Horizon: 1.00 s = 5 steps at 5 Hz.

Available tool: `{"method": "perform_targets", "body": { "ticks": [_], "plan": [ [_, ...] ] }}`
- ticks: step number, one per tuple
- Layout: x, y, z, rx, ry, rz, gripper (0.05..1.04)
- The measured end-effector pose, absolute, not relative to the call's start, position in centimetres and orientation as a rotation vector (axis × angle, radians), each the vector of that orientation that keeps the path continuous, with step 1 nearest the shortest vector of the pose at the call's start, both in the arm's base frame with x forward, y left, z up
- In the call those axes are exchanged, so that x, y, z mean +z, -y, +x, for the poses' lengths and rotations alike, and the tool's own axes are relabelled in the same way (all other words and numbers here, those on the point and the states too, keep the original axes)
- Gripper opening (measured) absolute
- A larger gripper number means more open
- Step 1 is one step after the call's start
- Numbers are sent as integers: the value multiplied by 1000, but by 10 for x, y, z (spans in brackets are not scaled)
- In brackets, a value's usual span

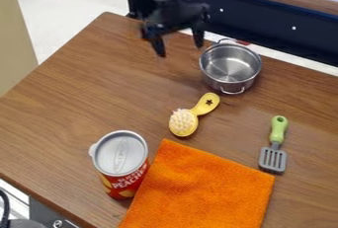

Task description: Moved the silver pot to the upper middle of the table

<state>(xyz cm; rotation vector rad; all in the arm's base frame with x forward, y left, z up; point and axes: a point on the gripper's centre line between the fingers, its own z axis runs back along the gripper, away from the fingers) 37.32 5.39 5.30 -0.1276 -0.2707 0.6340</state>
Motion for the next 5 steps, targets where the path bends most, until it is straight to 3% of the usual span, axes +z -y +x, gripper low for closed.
{"method": "perform_targets", "body": {
  "ticks": [1,3,5],
  "plan": [
    [57,-71,347,450,193,-32,999],
    [60,-112,301,118,224,-19,999],
    [57,-137,281,-88,199,-8,999]
  ]
}}
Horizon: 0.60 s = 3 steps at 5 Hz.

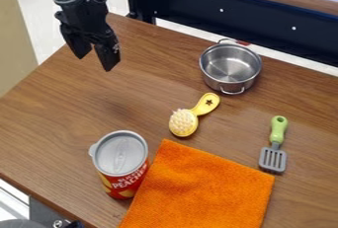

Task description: Moved the silver pot to the upper middle of the table

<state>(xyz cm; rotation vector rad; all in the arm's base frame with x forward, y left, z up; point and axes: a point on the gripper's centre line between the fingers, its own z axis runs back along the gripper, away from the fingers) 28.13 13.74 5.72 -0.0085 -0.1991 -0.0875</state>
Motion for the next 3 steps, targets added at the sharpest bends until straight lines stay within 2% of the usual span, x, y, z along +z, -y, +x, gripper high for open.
{"method": "perform_targets", "body": {
  "ticks": [1,2,3],
  "plan": [
    [62,-145,282,-89,190,6,999],
    [62,-125,285,-31,163,-24,999],
    [75,-90,296,11,189,-23,999]
  ]
}}
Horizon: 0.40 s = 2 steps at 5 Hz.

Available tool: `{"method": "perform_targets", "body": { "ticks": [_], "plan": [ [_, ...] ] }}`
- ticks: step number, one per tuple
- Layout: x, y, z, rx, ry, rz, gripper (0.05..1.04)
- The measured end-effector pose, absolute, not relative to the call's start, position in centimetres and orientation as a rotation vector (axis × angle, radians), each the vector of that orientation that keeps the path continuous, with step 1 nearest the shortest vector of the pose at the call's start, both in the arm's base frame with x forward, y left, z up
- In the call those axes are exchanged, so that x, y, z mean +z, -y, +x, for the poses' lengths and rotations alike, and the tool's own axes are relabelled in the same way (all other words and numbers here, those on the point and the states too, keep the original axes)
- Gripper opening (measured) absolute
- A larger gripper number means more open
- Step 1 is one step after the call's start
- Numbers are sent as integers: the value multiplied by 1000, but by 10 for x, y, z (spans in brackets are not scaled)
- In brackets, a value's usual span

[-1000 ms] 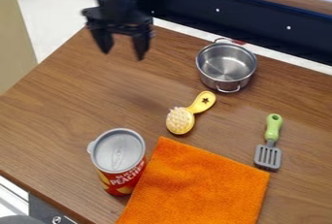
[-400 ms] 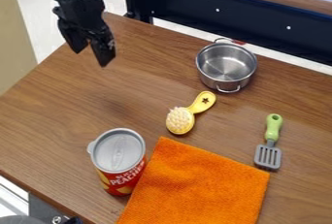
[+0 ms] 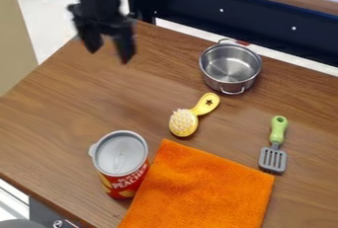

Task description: Moved the silver pot to the upper middle of the table

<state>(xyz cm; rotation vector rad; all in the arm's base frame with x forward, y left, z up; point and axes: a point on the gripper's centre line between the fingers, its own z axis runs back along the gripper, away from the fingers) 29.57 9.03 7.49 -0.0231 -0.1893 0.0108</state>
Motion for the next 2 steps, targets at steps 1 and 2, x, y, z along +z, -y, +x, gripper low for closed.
{"method": "perform_targets", "body": {
  "ticks": [1,2],
  "plan": [
    [74,-42,304,42,180,-34,999],
    [71,2,311,26,137,-60,999]
  ]
}}
